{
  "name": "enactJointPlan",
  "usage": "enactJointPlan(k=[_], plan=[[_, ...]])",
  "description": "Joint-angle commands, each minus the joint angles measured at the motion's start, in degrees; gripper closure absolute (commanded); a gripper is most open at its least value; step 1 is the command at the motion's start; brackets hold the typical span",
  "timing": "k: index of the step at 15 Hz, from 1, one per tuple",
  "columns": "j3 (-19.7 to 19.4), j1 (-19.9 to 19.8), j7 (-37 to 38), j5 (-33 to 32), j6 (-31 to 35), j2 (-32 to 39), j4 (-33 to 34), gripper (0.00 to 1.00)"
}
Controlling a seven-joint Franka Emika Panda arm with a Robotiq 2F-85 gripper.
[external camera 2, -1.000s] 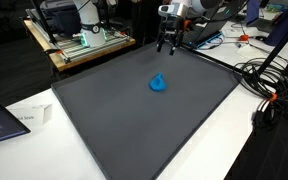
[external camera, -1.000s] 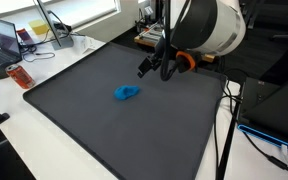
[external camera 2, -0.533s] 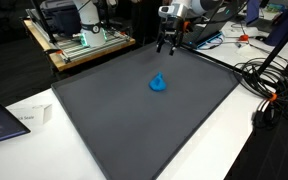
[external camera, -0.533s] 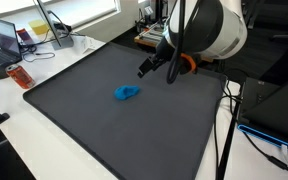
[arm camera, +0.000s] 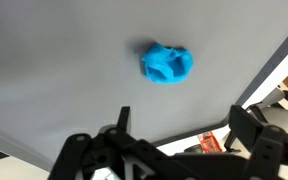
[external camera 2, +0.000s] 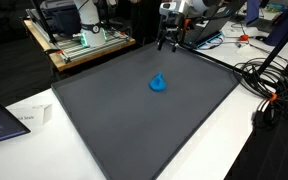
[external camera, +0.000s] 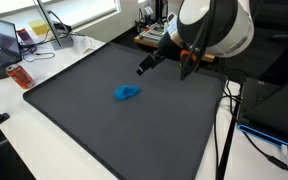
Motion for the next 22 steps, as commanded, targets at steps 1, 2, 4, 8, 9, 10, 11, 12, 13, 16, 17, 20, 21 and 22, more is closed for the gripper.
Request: enactJointPlan(k=[1, 2, 4, 8, 9, 10, 11, 12, 13, 16, 17, 20, 21, 22], plan=[[-0.87, -0.86, -10.02, 1.03, 1.54, -2.51, 0.19, 0.0], [-0.71, -1.57, -13.33, 1.03, 1.49, -3.06, -0.09, 0.0], [-0.05, -3.12, -19.25, 1.02, 1.17, -4.12, -0.37, 0.0], [2.63, -7.57, -29.96, 1.01, 1.18, -5.52, -0.3, 0.0], [2.93, -8.44, -32.15, 1.01, 1.17, -5.74, -0.22, 0.0], [3.1, -9.15, -33.9, 1.01, 1.17, -5.9, -0.27, 0.0], [3.42, -9.97, -35.84, 1.01, 1.18, -6.16, -0.15, 0.0], [3.93, -10.84, -37.48, 1.01, 1.18, -6.44, -0.14, 0.0], [4.66, -11.87, -39.28, 1.01, 1.18, -6.82, -0.21, 0.0], [8.18, -15.72, -45.4, 1.01, 1.18, -8.02, -0.53, 0.0], [9.52, -17.02, -47.52, 1.01, 1.18, -8.33, -0.52, 0.0], [13.99, -21.23, -53.94, 1.02, 1.18, -9.15, -0.19, 0.0], [15.71, -22.76, -56.26, 1.01, 1.18, -9.43, 0.06, 0.0], [17.1, -24.05, -58.16, 1.02, 1.18, -9.59, 0.19, 0.0]])
